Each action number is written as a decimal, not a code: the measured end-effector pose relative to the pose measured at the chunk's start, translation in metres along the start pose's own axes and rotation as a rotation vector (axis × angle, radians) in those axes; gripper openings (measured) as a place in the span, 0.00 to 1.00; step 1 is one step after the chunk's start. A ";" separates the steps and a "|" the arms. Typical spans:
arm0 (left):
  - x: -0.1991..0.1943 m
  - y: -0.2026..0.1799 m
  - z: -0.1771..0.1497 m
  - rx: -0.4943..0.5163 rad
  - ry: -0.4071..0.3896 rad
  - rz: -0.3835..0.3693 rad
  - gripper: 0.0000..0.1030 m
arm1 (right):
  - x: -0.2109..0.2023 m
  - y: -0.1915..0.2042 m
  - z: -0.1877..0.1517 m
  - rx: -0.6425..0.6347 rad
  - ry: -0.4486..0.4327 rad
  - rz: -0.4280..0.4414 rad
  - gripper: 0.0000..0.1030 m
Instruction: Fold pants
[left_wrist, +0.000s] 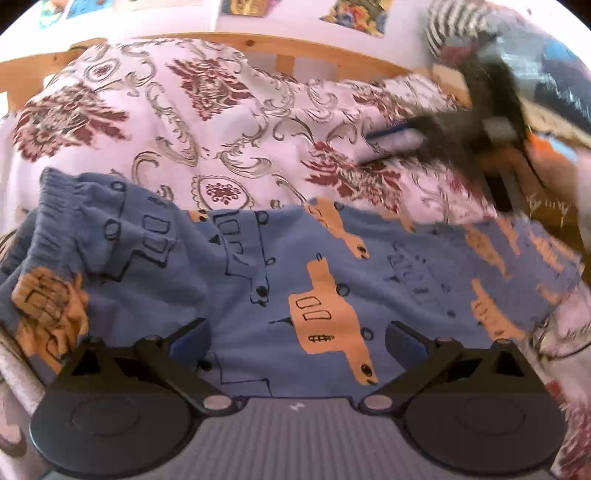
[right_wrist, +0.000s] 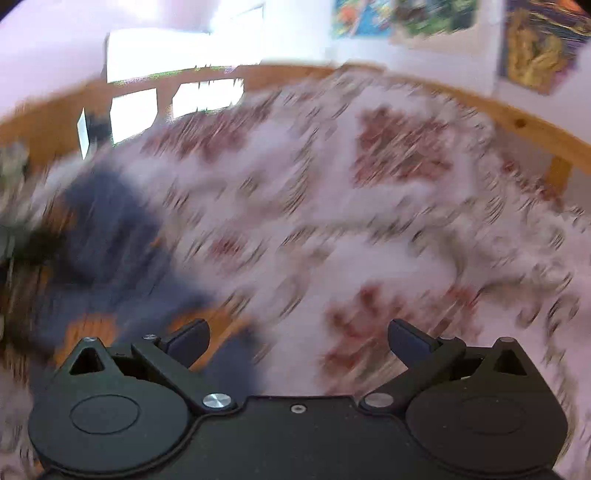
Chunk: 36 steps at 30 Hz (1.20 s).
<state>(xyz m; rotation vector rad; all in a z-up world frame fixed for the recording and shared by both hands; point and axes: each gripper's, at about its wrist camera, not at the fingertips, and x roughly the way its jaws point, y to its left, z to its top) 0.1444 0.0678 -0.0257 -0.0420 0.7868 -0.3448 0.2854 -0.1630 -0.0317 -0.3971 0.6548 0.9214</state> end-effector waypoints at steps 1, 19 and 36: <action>-0.001 0.002 0.000 -0.017 -0.007 0.000 1.00 | 0.003 0.010 -0.010 -0.017 0.037 -0.030 0.99; -0.010 -0.091 0.021 0.190 -0.061 -0.053 1.00 | -0.247 0.104 -0.194 0.780 -0.218 -0.820 0.99; 0.196 -0.271 0.100 0.265 0.257 -0.754 1.00 | -0.274 0.062 -0.276 1.261 -0.577 -0.794 0.90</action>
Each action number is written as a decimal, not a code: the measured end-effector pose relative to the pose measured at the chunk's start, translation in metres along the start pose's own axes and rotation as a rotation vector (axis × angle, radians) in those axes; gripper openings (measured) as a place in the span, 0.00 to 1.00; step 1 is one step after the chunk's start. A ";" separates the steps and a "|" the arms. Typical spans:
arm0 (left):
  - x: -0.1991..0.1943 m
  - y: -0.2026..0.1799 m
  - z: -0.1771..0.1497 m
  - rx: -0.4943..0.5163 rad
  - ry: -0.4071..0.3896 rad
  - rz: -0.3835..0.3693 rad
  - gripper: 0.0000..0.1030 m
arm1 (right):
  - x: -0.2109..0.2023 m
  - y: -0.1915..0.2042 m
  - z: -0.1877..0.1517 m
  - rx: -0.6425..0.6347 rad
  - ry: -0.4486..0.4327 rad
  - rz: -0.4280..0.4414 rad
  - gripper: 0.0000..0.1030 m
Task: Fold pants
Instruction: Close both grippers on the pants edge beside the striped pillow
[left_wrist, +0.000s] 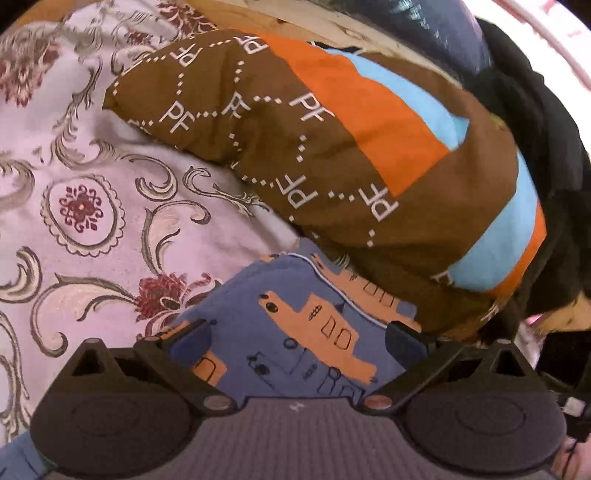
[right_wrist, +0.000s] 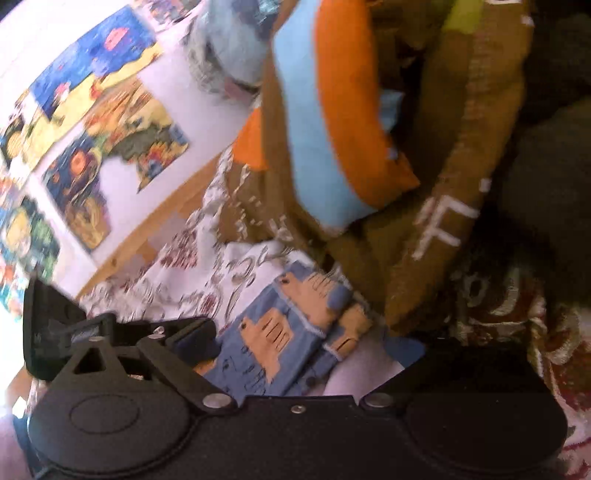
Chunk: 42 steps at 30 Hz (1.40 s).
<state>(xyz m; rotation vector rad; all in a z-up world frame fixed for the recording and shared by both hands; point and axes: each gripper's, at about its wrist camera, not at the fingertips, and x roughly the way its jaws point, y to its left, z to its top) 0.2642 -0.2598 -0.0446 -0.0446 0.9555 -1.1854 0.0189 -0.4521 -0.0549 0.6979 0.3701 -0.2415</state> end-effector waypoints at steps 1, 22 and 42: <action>-0.001 0.004 -0.001 -0.012 -0.007 -0.019 1.00 | 0.000 -0.001 0.000 0.024 -0.011 -0.016 0.87; 0.026 -0.018 0.075 -0.130 0.212 -0.058 1.00 | 0.011 0.064 -0.008 -0.357 -0.109 -0.167 0.12; 0.049 -0.023 0.089 -0.150 0.447 0.209 0.45 | 0.018 0.142 -0.074 -0.964 -0.064 -0.042 0.11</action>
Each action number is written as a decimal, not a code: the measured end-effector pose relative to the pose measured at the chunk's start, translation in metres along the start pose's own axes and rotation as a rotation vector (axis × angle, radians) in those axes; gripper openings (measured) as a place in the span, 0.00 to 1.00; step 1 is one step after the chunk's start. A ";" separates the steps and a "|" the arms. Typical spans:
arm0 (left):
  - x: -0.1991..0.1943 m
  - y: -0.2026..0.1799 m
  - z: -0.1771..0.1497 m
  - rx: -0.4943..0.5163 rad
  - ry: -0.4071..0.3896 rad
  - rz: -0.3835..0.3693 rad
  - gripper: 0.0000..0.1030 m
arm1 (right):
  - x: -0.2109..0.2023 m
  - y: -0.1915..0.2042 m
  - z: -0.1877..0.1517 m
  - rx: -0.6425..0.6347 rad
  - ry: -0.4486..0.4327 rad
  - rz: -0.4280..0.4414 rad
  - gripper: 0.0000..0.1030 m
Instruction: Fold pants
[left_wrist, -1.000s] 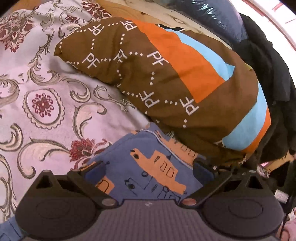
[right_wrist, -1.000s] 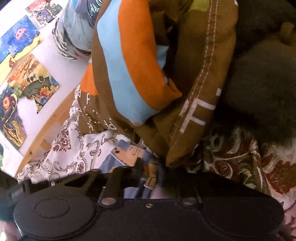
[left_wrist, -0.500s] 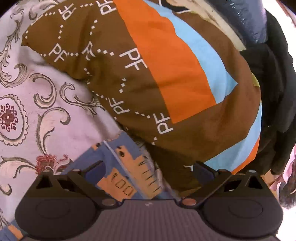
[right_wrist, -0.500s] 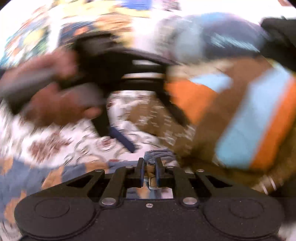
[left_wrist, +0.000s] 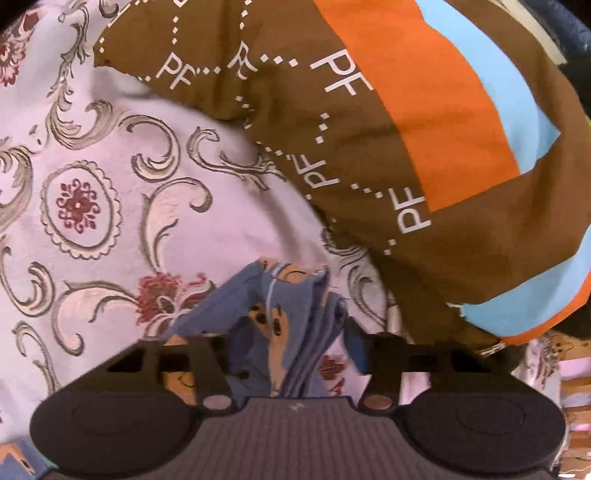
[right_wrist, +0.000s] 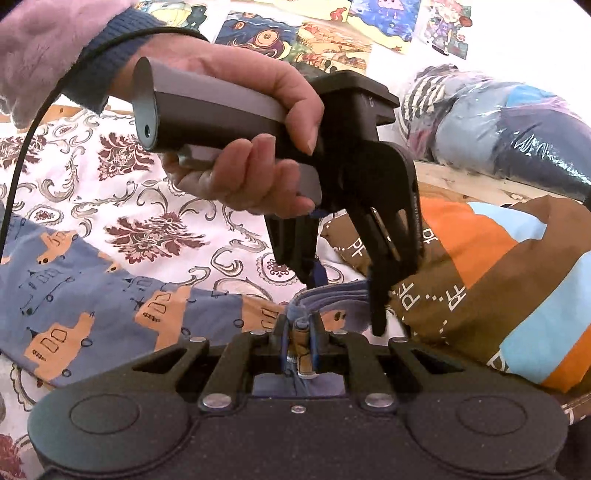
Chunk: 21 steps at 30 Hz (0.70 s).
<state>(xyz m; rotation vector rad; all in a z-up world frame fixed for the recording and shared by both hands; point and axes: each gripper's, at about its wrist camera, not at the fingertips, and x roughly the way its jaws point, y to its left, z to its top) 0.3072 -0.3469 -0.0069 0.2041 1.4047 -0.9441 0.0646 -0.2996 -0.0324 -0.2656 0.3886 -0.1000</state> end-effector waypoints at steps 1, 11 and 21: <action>-0.002 0.001 -0.001 0.000 -0.009 0.006 0.44 | 0.000 0.000 0.000 -0.004 0.000 -0.002 0.11; -0.046 0.034 -0.038 -0.038 -0.156 -0.139 0.17 | -0.028 0.015 0.009 -0.039 -0.032 0.091 0.11; -0.071 0.114 -0.132 -0.244 -0.291 -0.218 0.17 | -0.033 0.076 0.009 -0.152 0.043 0.295 0.11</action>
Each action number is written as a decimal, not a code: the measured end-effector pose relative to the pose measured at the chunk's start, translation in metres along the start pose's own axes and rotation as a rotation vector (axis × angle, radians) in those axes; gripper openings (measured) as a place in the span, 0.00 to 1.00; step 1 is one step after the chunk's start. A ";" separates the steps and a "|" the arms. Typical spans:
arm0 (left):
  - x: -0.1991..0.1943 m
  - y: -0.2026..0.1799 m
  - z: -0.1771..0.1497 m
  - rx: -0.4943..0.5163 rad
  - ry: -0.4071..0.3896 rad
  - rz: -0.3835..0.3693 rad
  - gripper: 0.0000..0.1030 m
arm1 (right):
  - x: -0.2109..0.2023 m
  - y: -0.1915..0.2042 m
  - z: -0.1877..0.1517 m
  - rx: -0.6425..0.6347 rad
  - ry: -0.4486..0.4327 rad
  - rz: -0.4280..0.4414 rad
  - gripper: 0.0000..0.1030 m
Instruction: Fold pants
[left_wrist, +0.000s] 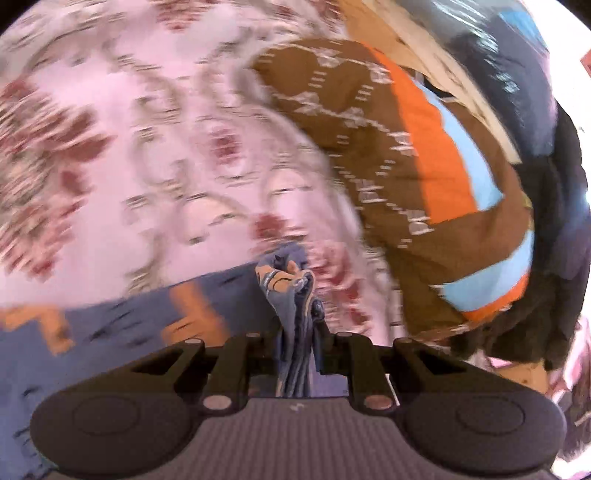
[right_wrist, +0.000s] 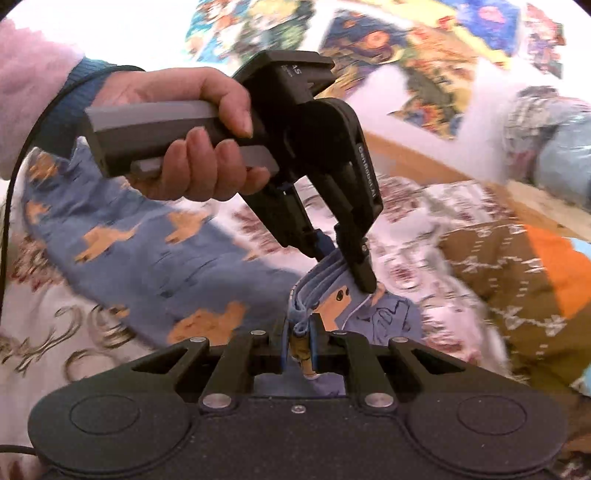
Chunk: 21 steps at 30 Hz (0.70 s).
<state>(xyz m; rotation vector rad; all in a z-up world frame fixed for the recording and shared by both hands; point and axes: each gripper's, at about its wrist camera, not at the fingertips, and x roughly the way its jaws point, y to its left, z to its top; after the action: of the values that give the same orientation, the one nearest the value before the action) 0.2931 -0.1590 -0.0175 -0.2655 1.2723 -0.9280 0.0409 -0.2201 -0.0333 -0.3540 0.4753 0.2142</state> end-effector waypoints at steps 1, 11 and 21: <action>-0.003 0.011 -0.006 -0.016 -0.013 0.002 0.17 | 0.004 0.007 -0.001 -0.014 0.015 0.013 0.11; -0.004 0.084 -0.053 -0.143 -0.164 -0.127 0.19 | 0.025 0.030 -0.007 -0.078 0.094 0.027 0.12; -0.007 0.081 -0.057 -0.111 -0.203 -0.090 0.12 | 0.024 0.030 -0.005 -0.079 0.079 0.014 0.12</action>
<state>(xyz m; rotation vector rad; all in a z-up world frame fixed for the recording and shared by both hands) 0.2777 -0.0859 -0.0825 -0.4956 1.1323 -0.8842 0.0507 -0.1916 -0.0575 -0.4376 0.5489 0.2339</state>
